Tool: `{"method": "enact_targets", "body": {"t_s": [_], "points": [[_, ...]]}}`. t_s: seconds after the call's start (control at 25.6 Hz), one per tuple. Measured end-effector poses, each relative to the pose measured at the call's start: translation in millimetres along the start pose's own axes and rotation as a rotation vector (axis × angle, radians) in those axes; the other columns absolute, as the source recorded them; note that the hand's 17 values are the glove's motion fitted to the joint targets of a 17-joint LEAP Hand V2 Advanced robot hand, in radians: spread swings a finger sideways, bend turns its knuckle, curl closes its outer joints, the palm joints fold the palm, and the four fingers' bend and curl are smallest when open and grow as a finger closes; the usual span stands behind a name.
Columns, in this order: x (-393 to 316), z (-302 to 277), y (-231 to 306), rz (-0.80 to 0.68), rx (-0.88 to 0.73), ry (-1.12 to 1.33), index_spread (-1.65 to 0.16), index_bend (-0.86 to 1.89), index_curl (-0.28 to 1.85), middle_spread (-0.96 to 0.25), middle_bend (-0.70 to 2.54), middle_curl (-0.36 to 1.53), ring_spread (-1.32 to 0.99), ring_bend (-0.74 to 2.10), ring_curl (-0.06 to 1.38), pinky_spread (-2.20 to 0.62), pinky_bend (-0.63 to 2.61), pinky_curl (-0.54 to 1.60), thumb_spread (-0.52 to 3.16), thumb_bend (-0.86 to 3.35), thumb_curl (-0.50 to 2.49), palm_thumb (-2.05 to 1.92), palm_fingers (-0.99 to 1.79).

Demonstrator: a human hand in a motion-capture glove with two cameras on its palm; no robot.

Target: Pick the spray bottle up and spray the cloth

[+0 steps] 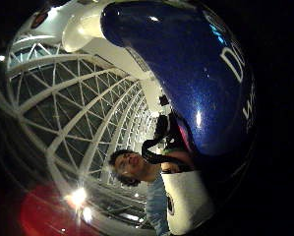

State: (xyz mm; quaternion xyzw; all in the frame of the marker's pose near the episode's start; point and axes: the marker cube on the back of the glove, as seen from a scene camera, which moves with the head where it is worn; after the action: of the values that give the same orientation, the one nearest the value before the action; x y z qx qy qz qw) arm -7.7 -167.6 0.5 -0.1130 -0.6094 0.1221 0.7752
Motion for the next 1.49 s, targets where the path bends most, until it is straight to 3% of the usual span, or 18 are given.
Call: {"method": "enact_targets", "body": {"t_s": [0.43, 1.49], "points": [[4.4, 10.6, 1.4, 0.089, -0.012, 0.028, -0.35, 0.01, 0.02, 0.00, 0.47, 0.43, 0.07, 0.78, 0.39, 0.27, 0.62, 0.38, 0.93, -0.03, 0.50, 0.76, 0.64], [9.6, 13.3, -0.2, 0.138, 0.057, 0.039, -0.33, 0.02, 0.00, 0.02, 0.50, 0.44, 0.08, 0.82, 0.40, 0.26, 0.65, 0.38, 0.98, -0.02, 0.50, 0.75, 0.65]]}}
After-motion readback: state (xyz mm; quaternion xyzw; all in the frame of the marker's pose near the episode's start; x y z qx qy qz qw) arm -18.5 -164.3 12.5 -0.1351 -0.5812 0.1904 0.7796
